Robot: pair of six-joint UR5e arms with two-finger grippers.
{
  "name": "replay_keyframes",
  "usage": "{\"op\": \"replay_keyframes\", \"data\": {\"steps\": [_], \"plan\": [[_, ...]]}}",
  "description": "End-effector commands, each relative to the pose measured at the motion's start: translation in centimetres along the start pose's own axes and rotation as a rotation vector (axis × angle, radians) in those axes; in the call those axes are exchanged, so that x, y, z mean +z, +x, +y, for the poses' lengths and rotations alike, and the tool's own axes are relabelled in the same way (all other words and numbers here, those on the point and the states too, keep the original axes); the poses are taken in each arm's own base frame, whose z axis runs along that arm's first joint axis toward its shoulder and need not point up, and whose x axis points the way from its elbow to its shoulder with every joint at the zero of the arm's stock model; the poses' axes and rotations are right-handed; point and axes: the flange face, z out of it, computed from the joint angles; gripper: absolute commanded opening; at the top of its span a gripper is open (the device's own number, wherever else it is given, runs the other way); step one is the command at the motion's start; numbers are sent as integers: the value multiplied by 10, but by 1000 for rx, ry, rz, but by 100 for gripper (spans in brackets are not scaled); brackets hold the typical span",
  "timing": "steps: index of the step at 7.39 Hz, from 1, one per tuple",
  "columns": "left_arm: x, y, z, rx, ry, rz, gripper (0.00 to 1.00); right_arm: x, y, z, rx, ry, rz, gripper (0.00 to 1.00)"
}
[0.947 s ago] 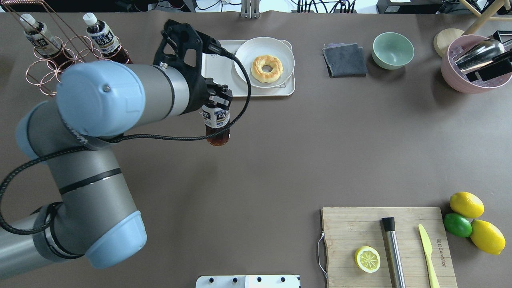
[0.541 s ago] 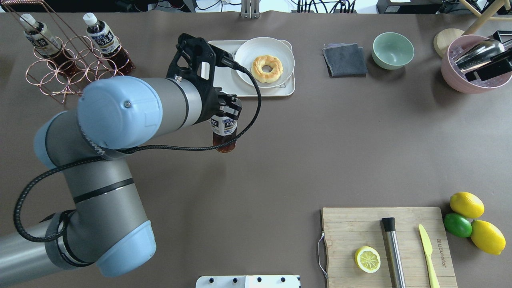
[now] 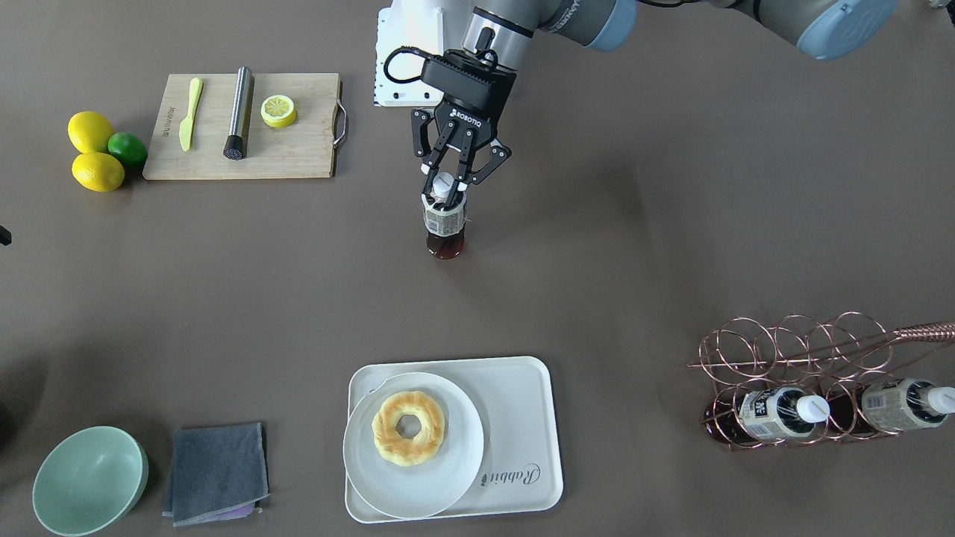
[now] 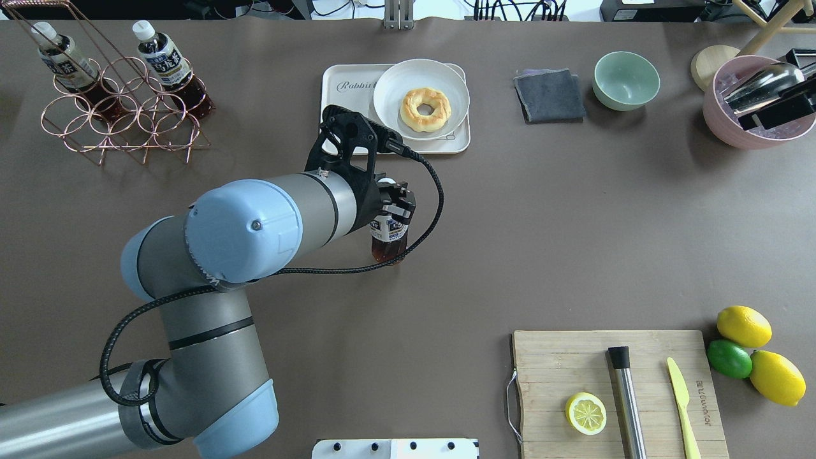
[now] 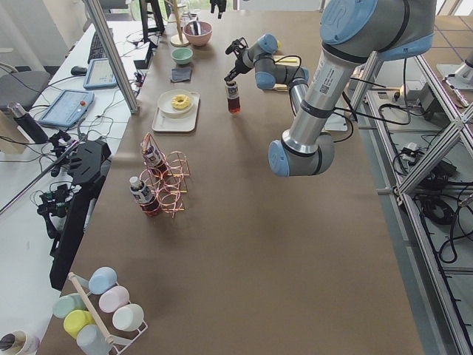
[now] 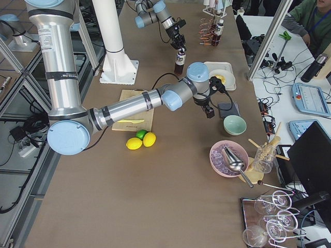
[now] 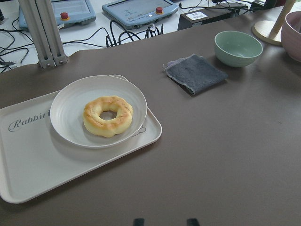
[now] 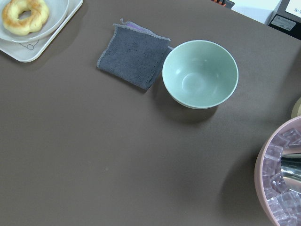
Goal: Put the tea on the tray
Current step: 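Lift the bottle out of the rack and lower it onto the table near the tray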
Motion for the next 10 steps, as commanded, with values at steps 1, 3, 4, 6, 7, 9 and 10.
{"op": "replay_keyframes", "data": {"steps": [1, 3, 4, 6, 7, 9, 10], "plan": [[5, -4, 3, 3, 11, -25, 0, 1, -2, -1, -2, -1, -2, 100], [5, -4, 5, 4, 10, -24, 0, 1, -2, -1, -3, 0, -2, 100], [6, -4, 6, 4, 10, -22, 0, 1, -2, -2, -4, 1, 0, 100], [7, -7, 9, 10, 4, -28, 43, 1, -3, -2, -4, 1, -2, 100], [3, -5, 6, 8, 11, -20, 95, 0, -3, -3, -5, 2, -2, 100], [-15, -4, -4, -15, 34, 11, 97, -2, -7, -5, -6, 7, -5, 100], [-37, -14, -20, -38, 73, 27, 97, -5, -12, -13, 4, 19, -10, 100]]}}
